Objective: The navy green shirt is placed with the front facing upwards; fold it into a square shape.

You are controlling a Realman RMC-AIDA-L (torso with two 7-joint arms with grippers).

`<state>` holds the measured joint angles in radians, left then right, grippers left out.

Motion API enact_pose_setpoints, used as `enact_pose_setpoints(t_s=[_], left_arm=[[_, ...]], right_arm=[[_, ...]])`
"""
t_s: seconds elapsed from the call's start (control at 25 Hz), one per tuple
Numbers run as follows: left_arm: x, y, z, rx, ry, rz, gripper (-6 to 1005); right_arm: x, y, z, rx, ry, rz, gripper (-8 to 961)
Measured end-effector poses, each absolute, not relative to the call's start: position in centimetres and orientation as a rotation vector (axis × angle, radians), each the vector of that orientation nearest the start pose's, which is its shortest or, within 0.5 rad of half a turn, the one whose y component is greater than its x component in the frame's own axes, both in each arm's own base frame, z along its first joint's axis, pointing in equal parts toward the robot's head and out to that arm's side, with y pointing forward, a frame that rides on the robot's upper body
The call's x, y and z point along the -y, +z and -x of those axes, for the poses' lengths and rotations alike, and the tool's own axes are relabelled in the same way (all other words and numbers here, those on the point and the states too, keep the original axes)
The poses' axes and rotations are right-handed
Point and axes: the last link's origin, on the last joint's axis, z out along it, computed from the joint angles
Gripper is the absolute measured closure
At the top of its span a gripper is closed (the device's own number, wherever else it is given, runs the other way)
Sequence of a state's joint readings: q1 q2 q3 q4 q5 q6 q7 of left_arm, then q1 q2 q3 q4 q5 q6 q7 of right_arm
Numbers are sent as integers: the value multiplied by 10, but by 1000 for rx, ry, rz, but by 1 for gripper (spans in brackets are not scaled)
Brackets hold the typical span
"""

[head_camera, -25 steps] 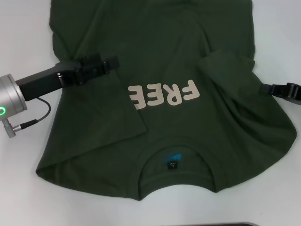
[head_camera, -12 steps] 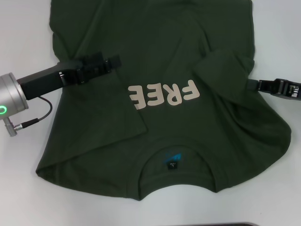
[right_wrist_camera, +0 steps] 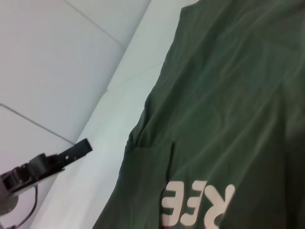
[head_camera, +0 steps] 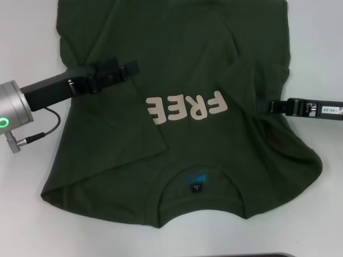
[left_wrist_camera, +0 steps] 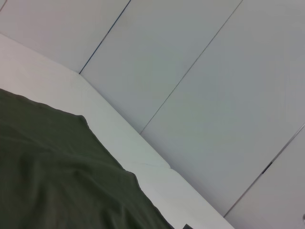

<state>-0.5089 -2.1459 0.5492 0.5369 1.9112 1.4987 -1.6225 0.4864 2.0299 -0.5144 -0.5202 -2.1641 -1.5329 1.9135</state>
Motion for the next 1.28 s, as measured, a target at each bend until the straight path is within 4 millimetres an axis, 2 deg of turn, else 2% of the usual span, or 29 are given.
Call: enact_pose_setpoints(t_s=[0.88,1.12,1.2,1.28], left_arm=[[-323,-24,266,1189,-1033,2425,112],[-323,-24,265,1190,-1033,2425,113],[-323,-24,265,1190,-1033,2425,113],[-323,-24,266,1191,-1033,2424,114]], right_arm=[[-302,-18,-302,-1640,590,2535,933],[-299,-16,-298,-1634,607,2579,745],[-299,-11,-298,-1625,640,2574,528],[-297,-4,-299,-1616,680,2563,454]])
